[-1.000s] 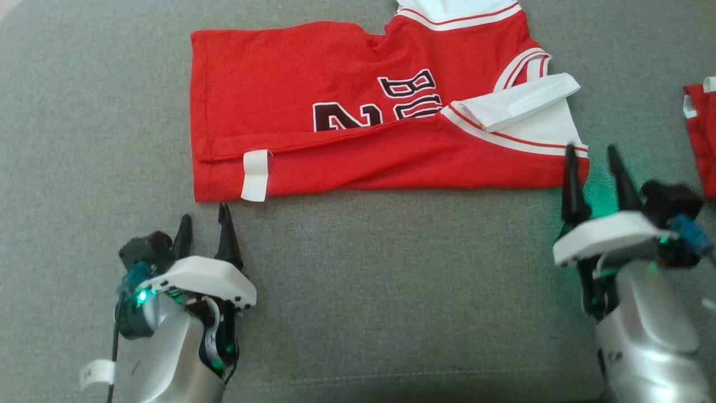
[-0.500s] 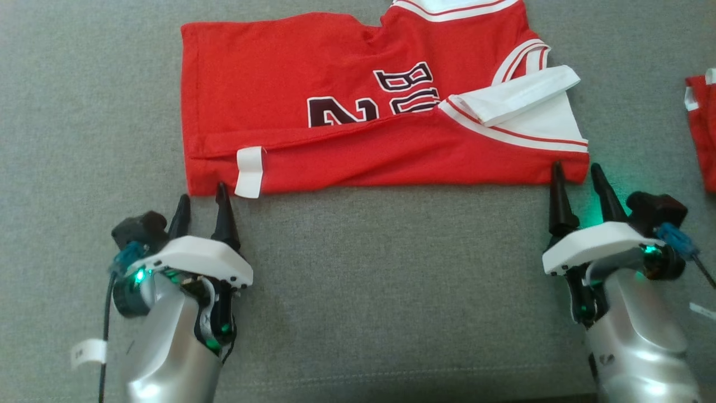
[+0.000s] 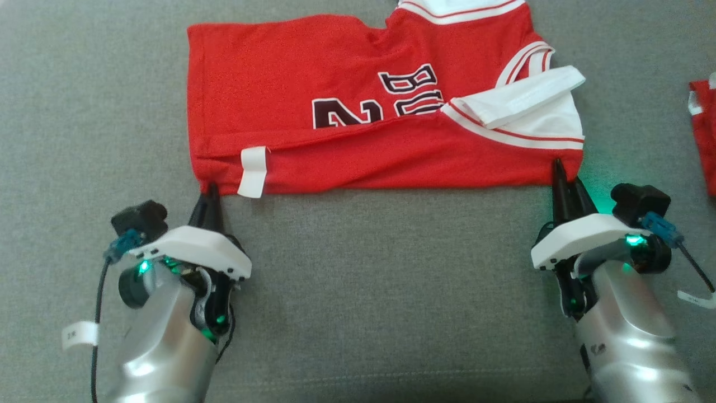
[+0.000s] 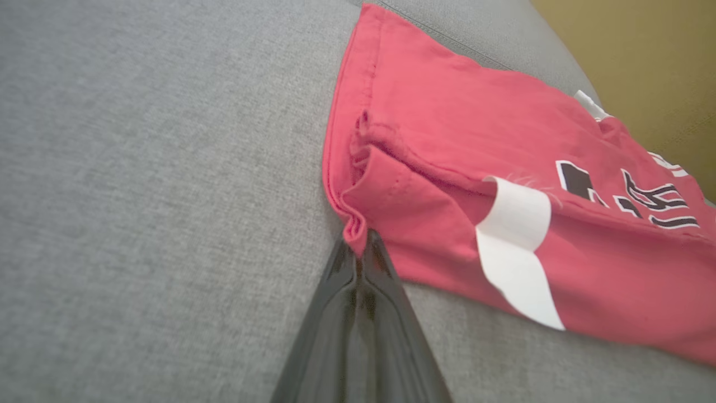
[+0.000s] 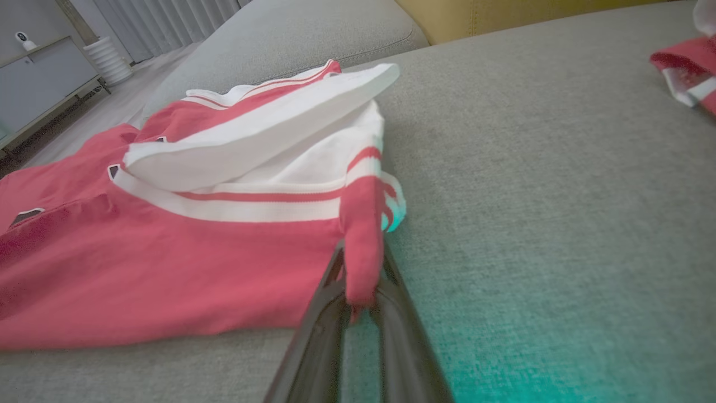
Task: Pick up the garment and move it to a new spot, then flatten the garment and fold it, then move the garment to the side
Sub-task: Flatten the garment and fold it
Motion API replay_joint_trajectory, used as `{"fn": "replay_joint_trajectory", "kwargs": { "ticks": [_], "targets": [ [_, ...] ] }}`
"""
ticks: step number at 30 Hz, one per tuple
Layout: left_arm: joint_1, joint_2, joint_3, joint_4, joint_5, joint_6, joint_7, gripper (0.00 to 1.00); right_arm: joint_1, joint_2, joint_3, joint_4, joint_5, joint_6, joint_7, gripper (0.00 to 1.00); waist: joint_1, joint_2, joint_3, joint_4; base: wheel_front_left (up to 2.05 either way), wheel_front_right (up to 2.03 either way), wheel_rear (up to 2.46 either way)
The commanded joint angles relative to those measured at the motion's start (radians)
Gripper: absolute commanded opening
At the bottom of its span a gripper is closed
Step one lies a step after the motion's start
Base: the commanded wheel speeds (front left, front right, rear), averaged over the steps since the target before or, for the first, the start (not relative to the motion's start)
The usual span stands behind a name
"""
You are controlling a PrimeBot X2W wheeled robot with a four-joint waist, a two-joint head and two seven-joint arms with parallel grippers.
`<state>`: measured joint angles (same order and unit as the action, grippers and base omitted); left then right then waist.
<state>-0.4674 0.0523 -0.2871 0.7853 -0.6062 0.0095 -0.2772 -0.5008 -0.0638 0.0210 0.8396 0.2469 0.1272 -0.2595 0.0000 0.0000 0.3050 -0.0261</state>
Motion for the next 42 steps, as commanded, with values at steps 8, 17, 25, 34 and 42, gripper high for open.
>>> {"fn": "replay_joint_trajectory", "kwargs": {
  "ticks": [8, 17, 25, 34, 42],
  "targets": [
    [0.082, -0.002, 0.039, 0.002, 0.031, 0.003, 0.015, 0.0, 0.061, 0.013, 0.043, -0.033, 0.048, 0.003, -0.002, 0.0, 0.0, 0.0, -0.1, -0.002, 0.0, 0.0, 0.0],
    [0.237, -0.002, 0.112, -0.051, 0.103, 0.031, 0.015, 0.0, 0.205, 0.008, 0.065, -0.069, 0.111, 0.003, -0.002, 0.0, 0.0, 0.0, -0.223, 0.001, 0.0, 0.0, 0.0],
    [0.217, -0.002, 0.14, -0.106, 0.196, 0.061, 0.015, 1.0, 0.19, -0.01, 0.092, -0.091, 0.13, 0.003, -0.002, 1.0, 0.0, 0.0, -0.177, -0.011, 0.0, 0.0, 0.0],
    [-0.056, 0.062, 0.109, -0.049, 0.327, 0.026, 0.021, 1.0, -0.015, -0.051, 0.123, -0.107, 0.071, 0.003, 0.01, 1.0, 0.0, 0.0, -0.079, 0.003, 0.0, 0.0, 0.0],
    [-0.359, 0.153, 0.043, 0.108, 0.385, -0.06, 0.161, 1.0, -0.236, -0.051, 0.198, -0.082, 0.054, 0.003, 0.053, 1.0, 0.0, 0.0, 0.025, -0.002, 0.0, 0.0, 0.0]
  ]
}}
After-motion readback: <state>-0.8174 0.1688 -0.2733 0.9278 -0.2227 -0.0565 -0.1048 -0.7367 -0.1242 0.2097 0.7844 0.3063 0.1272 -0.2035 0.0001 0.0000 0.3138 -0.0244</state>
